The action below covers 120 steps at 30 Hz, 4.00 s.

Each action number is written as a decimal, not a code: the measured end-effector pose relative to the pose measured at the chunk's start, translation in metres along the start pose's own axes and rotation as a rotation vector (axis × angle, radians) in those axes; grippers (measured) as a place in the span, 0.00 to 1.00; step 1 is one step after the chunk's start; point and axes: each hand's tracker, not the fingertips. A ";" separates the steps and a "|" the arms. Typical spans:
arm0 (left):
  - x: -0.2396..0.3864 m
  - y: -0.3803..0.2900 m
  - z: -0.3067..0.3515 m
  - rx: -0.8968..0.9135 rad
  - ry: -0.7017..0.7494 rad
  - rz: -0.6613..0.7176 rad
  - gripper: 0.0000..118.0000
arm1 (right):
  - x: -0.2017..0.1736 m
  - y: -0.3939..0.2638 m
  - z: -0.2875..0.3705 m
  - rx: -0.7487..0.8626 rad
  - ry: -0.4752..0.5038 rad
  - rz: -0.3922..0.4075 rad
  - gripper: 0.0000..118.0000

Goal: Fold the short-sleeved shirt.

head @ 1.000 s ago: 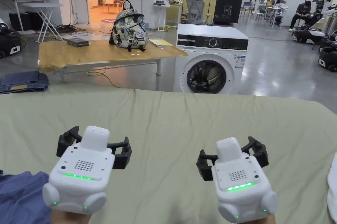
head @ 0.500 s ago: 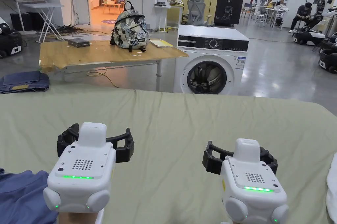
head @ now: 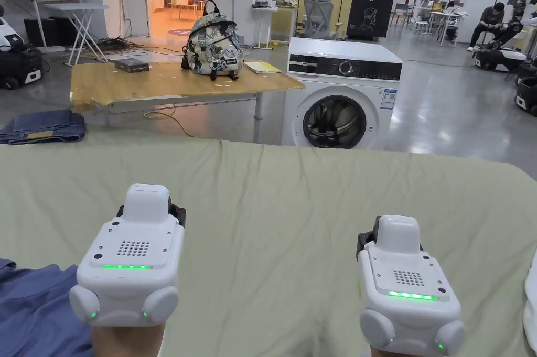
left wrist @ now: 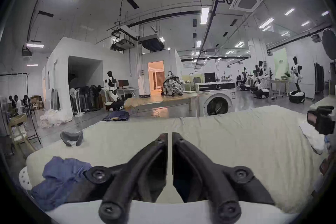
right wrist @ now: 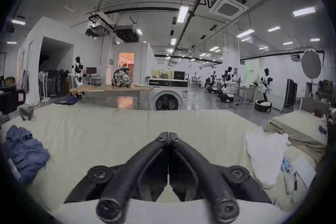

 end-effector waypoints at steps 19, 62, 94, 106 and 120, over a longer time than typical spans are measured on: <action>-0.213 -0.036 0.003 -0.402 0.066 0.049 0.00 | -0.035 -0.011 -0.001 -0.047 0.092 0.056 0.00; -0.320 -0.114 -0.031 -0.763 0.063 0.153 0.00 | -0.044 -0.052 -0.009 -0.198 0.126 0.114 0.00; -0.001 0.145 -0.056 -0.260 -0.609 0.085 0.00 | 0.055 -0.009 0.018 -0.091 -0.032 0.020 0.00; 0.167 0.056 -0.029 -0.490 -0.866 -0.006 0.00 | 0.105 -0.022 0.033 -0.120 -0.127 0.004 0.00; 0.110 0.016 -0.010 -0.513 -0.797 0.100 0.51 | 0.102 -0.025 0.035 -0.146 -0.110 -0.004 0.00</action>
